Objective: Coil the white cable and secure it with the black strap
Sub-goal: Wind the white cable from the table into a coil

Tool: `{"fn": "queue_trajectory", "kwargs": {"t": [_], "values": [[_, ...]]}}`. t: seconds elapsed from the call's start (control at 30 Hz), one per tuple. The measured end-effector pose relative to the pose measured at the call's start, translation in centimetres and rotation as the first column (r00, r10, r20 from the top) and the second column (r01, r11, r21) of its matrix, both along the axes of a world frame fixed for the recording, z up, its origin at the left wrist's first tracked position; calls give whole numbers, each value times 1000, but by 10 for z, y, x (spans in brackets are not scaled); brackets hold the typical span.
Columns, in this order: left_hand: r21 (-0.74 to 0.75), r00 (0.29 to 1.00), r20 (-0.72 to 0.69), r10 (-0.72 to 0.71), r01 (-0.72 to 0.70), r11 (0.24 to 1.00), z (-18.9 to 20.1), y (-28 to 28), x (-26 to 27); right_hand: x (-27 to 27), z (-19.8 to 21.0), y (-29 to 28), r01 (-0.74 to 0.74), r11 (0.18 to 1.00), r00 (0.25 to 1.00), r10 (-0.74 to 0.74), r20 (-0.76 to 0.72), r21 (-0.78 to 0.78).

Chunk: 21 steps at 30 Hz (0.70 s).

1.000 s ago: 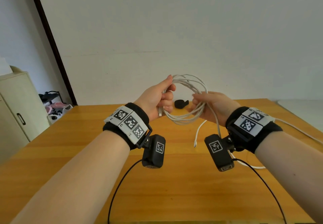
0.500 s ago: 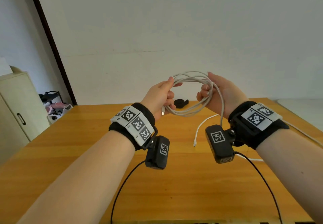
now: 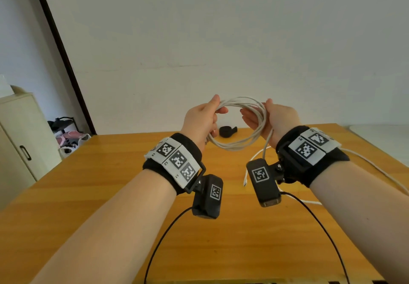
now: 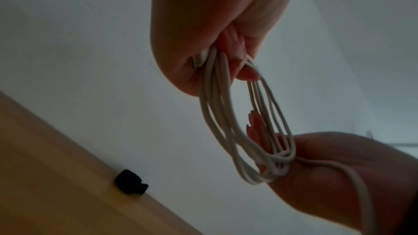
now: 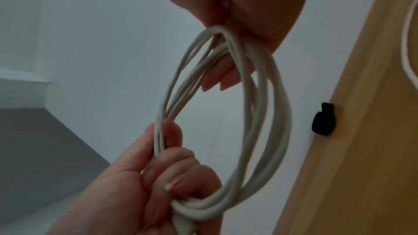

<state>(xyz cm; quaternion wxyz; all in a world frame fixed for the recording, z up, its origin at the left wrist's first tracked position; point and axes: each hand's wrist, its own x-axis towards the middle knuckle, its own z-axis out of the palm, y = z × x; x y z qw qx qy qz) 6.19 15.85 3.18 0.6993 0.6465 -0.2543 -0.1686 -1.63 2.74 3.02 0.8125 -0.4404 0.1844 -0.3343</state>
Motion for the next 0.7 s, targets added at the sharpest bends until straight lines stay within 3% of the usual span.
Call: {"fn": "queue_trajectory", "kwargs": {"t": [0.13,0.3,0.47,0.7], "values": [[-2,1000,-2,16,-16,1000,5,6,8,-9,-1,4,-73,959,985,27,-168,-273],[-64,995,-104,10,-17,998,1,9,14,-12,0,9,-177,865,960,46,-277,-469],[-177,967,-257,0,-47,983,5,11,19,-15,0,11,-194,850,963,69,-261,-491],[-335,877,-474,-80,-96,937,15,13,31,-13,-18,14,-109,744,898,-211,-386,-659]]}}
